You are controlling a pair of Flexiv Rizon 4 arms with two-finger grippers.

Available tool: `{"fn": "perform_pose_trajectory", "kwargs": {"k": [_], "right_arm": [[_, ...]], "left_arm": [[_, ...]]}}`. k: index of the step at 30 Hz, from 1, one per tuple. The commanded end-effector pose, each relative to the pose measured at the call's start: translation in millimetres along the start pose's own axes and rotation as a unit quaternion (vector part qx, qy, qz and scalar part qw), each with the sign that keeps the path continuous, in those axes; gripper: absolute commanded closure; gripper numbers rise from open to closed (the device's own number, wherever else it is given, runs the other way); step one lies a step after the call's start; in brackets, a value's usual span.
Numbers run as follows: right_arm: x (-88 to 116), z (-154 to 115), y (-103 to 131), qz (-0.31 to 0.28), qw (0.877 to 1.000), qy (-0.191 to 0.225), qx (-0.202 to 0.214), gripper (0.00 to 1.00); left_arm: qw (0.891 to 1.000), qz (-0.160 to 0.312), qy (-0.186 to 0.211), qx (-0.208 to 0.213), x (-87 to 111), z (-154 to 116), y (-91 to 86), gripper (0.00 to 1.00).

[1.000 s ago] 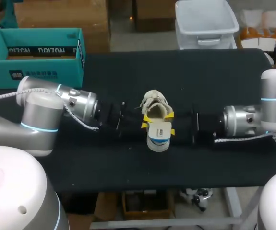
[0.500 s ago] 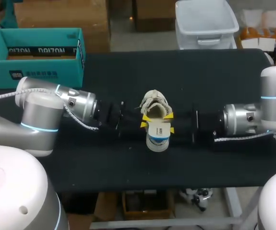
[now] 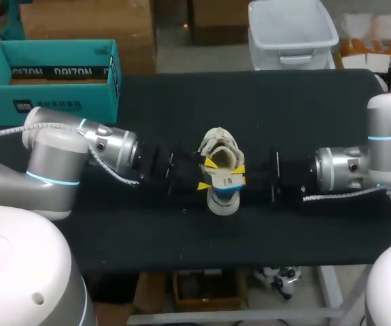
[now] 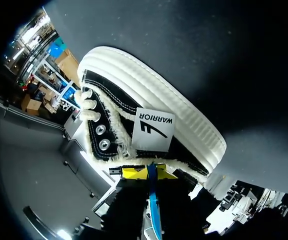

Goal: Open the shoe tongue, take the insole out of the shoe, put the insole back into the shoe, and pack the shoe into the shoebox

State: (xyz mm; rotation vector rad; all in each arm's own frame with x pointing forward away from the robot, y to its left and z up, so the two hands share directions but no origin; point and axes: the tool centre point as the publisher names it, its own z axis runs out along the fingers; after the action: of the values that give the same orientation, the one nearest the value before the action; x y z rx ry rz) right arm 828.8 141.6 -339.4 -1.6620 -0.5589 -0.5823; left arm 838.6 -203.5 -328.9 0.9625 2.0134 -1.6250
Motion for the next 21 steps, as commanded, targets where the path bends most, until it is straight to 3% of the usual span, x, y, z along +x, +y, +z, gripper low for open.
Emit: {"fn": "perform_pose_trajectory", "kwargs": {"k": [1,2,3,21], "right_arm": [[-1,0,4,0.001,1.0,0.001,0.004,1.0],[-1,0,4,0.001,1.0,0.0,0.004,1.0],[-1,0,4,0.001,1.0,0.0,0.004,1.0],[7,7,32,0.005,1.0,-0.017,0.01,1.0]], "left_arm": [[1.0,0.003,-0.003,-0.002,0.2,1,-2.7,0.82],[1.0,0.003,-0.003,-0.002,-0.5,2,-2.2,0.96],[1.0,0.003,-0.002,-0.003,-1.3,4,-0.6,1.0],[0.999,-0.017,0.004,-0.037,-6.7,8,33.5,1.0]]}}
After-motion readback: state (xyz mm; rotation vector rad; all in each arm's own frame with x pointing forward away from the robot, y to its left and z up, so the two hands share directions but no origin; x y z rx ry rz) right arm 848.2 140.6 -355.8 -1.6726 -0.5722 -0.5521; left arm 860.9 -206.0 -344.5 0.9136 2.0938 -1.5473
